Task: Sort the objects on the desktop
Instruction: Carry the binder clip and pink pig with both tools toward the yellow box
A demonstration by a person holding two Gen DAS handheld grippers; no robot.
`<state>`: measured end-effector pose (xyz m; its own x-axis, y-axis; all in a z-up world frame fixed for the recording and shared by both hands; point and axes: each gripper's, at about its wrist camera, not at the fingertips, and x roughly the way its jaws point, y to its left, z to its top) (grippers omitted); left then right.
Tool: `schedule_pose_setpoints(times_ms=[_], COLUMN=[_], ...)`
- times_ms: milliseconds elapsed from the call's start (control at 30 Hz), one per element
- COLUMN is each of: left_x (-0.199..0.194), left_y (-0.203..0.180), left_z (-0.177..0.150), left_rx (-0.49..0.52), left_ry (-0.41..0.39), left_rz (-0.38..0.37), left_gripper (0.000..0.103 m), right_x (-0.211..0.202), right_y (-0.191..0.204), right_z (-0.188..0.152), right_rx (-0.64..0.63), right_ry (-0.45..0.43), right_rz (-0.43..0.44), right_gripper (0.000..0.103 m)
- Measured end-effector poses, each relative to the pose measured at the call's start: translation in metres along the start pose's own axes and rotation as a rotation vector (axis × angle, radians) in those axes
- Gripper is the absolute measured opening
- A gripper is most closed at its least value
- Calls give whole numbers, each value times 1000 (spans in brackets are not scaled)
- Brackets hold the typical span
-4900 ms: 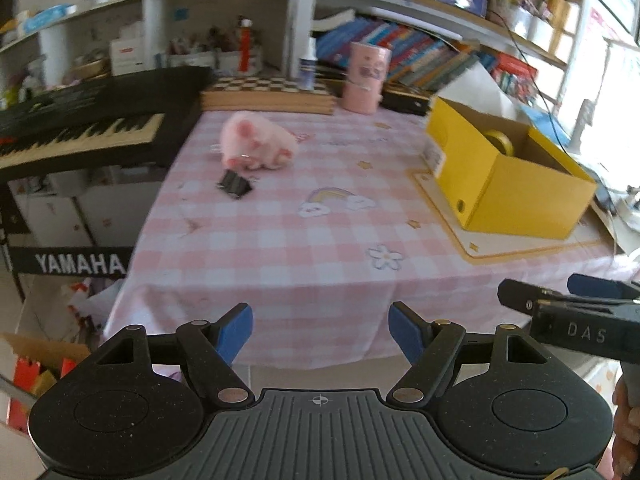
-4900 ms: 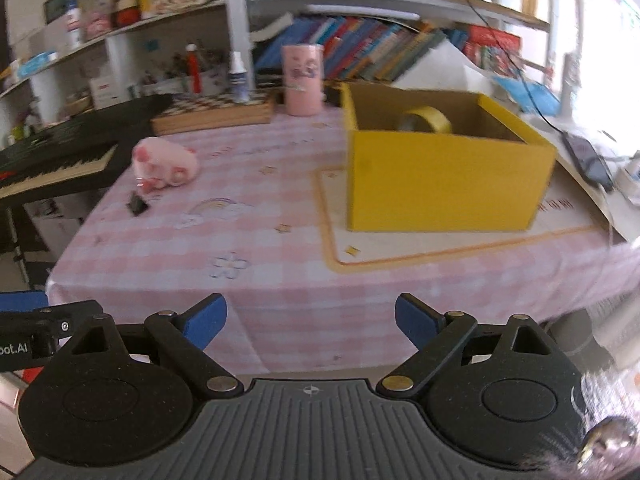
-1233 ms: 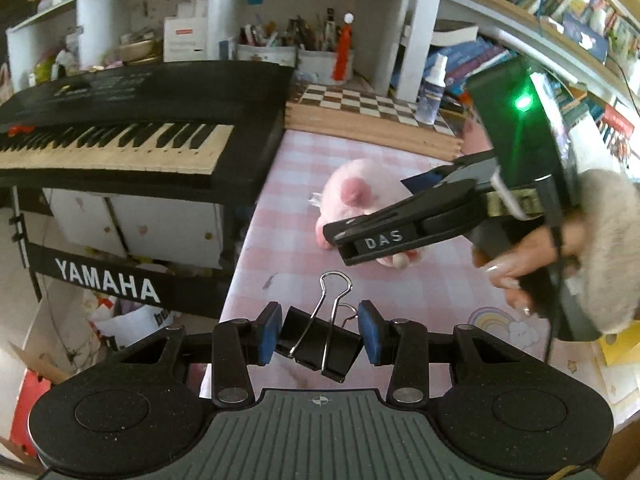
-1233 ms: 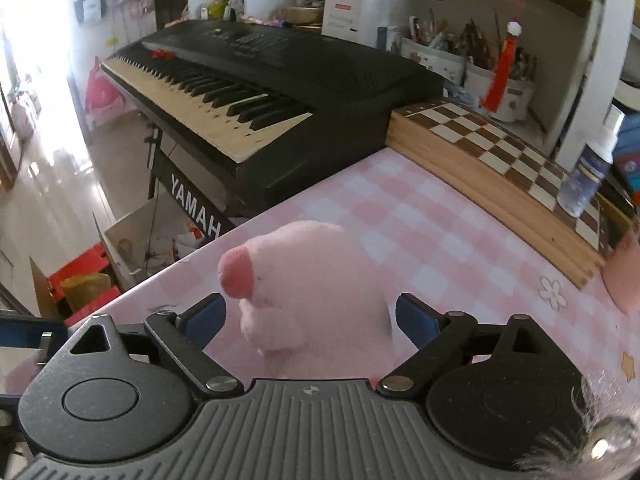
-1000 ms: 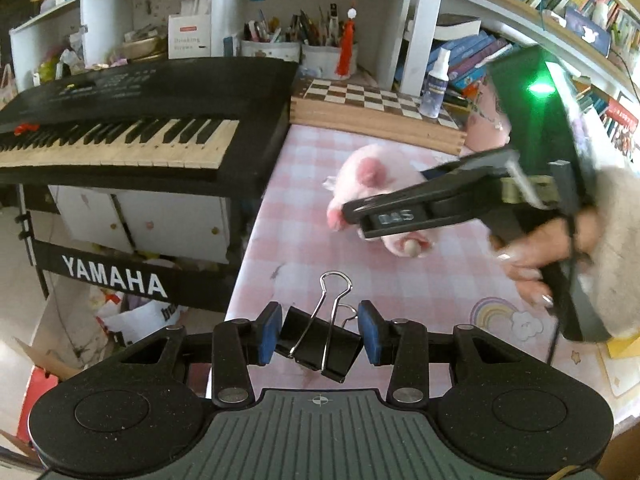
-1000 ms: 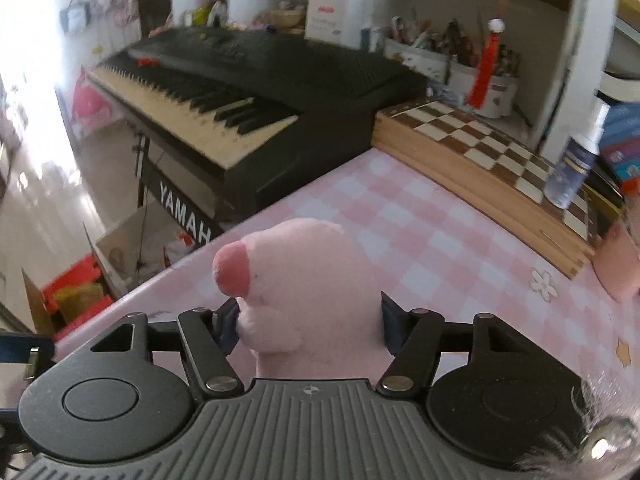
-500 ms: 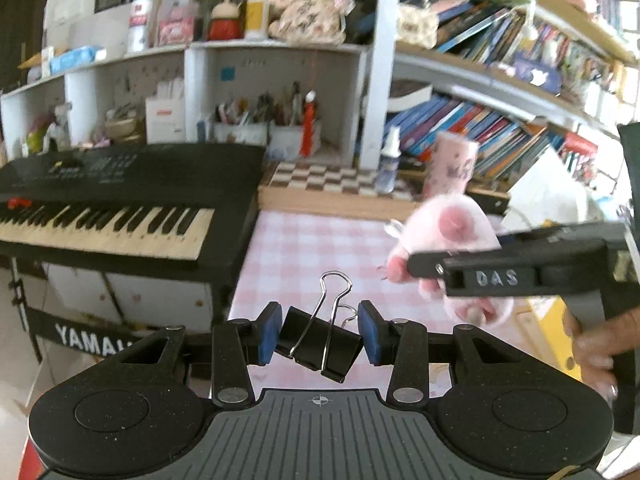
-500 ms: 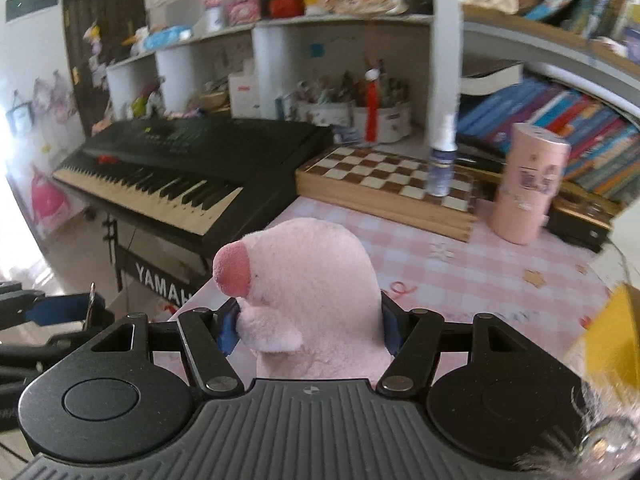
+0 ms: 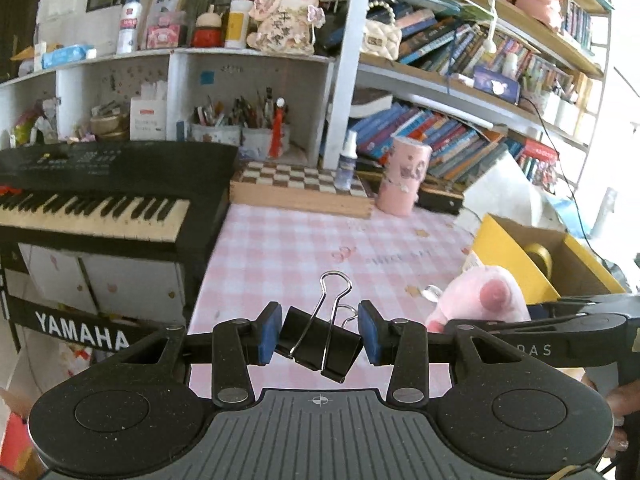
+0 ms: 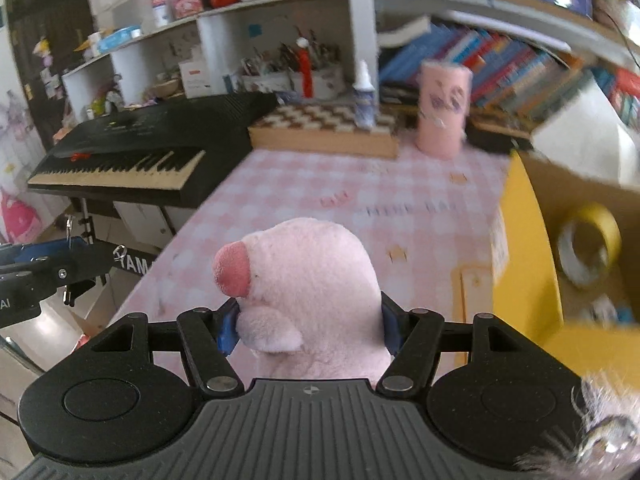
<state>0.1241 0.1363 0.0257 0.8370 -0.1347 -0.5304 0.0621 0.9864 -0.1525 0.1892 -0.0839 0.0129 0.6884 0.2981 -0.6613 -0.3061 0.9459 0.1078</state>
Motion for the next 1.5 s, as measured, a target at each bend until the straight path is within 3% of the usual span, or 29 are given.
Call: schedule_pose_setpoints(times_ms=[600,933,1500], left_x=[-49,-64,-52], left_y=[-48,-72,-113], left_z=[-64,-71,-69], left_rx=[121,164,236], left_ry=[104,75,101], left_rz=[-196,-293,-357], left_gripper=[40,40,41], right_x=[-100,-134,-156], right_y=[-9,-19,-52], right_z=[-114,-133,-153], right_rx=[158,219,335], right_ry=[8,-3,-1], right_rz=[-212,-281,-347], right_gripper=[63,63,63])
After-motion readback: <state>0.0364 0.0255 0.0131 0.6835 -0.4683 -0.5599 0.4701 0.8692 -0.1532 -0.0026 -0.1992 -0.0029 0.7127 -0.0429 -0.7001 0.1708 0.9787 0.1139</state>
